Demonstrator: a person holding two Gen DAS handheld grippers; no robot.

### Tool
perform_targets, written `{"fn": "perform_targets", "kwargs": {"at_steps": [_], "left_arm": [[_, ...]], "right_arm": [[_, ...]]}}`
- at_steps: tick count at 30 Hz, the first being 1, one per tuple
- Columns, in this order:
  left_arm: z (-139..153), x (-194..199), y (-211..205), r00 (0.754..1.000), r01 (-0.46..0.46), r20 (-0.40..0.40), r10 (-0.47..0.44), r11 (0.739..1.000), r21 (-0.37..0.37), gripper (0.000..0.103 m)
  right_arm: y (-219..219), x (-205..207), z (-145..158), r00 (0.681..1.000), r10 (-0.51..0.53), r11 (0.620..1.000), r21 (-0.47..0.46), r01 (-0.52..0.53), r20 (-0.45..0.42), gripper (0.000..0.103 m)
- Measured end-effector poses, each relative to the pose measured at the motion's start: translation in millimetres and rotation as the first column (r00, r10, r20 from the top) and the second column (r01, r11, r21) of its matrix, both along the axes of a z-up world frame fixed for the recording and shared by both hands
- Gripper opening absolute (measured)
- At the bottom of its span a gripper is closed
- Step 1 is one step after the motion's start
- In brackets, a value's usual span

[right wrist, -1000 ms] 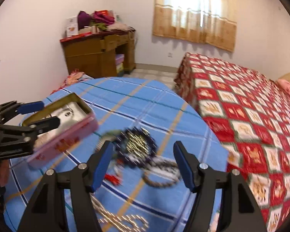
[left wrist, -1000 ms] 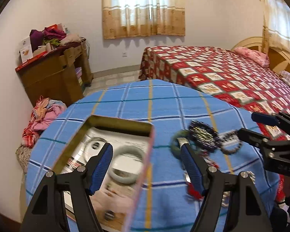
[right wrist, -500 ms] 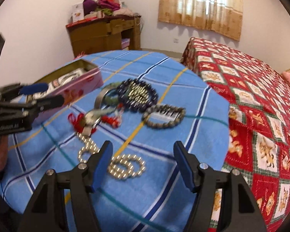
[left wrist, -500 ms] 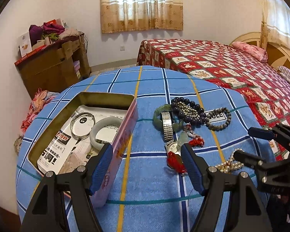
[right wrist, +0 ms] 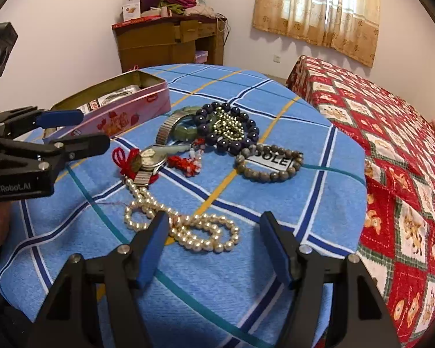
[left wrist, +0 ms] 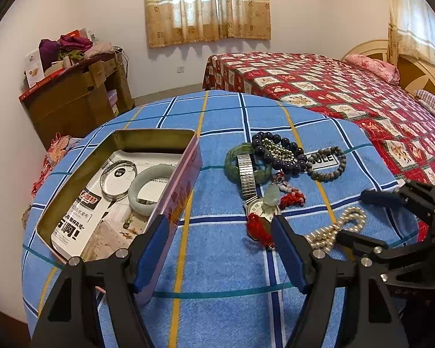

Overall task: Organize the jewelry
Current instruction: 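Grasp the pearl necklace with the right tool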

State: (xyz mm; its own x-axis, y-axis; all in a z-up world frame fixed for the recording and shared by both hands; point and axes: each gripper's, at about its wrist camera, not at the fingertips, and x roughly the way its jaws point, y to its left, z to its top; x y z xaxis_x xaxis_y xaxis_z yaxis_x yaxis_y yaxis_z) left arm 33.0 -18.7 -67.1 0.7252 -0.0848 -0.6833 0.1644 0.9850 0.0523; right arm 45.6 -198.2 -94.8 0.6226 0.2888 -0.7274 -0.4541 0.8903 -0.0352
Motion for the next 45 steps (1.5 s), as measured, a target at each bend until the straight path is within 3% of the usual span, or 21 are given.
{"fn": "perform_targets", "kwargs": {"at_steps": [3,4,6,18,24,28,32,37,39,40,45], "left_arm": [[-0.7,-0.1,-0.4,1.000,-0.003,-0.003,0.003,1.000,-0.001,0.073],[-1.4,0.0,-0.4,1.000,-0.004,-0.005,0.004,1.000,-0.003,0.073],[-2.6,-0.3,-1.0,1.000,-0.004,-0.007,0.004,1.000,-0.003,0.073],[-4.5,-0.5,1.3,1.000,-0.005,-0.008,0.005,1.000,0.000,0.073],[-4.4,-0.8,2.0,1.000,-0.002,-0.008,0.002,1.000,-0.003,0.073],[-3.7,-1.0,3.7,1.000,-0.010,-0.005,0.010,1.000,-0.007,0.073],[-3.5,-0.8,2.7,1.000,-0.014,-0.003,0.014,1.000,-0.002,0.073],[-7.9,1.8,-1.0,1.000,0.001,-0.019,-0.001,1.000,0.006,0.073],[-8.0,1.6,-1.9,1.000,0.005,-0.019,-0.005,1.000,0.003,0.073],[-7.6,1.5,-2.2,1.000,0.008,-0.018,-0.008,1.000,0.000,0.073],[-5.7,-0.4,-2.6,0.999,0.028,-0.017,-0.029,0.999,-0.025,0.073]], "right_arm": [[6.6,-6.1,-1.0,0.999,0.030,0.999,-0.029,-0.029,0.030,0.058],[7.1,-6.9,-0.8,0.999,0.043,0.999,-0.021,-0.043,0.027,0.043],[7.2,-6.5,-2.7,0.999,0.054,0.999,-0.006,-0.054,0.009,0.032],[3.0,1.2,0.8,1.000,0.025,0.999,0.029,-0.025,0.001,0.037],[10.5,2.6,-1.3,0.998,0.055,0.998,0.034,-0.055,-0.017,0.032],[3.2,2.3,4.9,1.000,0.019,0.998,0.063,-0.018,-0.008,0.045],[4.4,11.8,8.6,0.999,-0.021,0.996,0.087,0.024,-0.034,0.045],[24.7,21.1,-0.5,0.999,-0.025,1.000,-0.016,0.024,-0.040,0.044],[29.8,20.0,-0.8,0.999,-0.007,0.999,-0.041,0.005,-0.035,0.038],[29.3,18.9,-0.7,0.999,0.008,0.999,-0.033,-0.009,-0.042,0.026],[25.9,9.0,-1.7,0.999,0.033,0.999,-0.022,-0.034,-0.035,0.012]]}}
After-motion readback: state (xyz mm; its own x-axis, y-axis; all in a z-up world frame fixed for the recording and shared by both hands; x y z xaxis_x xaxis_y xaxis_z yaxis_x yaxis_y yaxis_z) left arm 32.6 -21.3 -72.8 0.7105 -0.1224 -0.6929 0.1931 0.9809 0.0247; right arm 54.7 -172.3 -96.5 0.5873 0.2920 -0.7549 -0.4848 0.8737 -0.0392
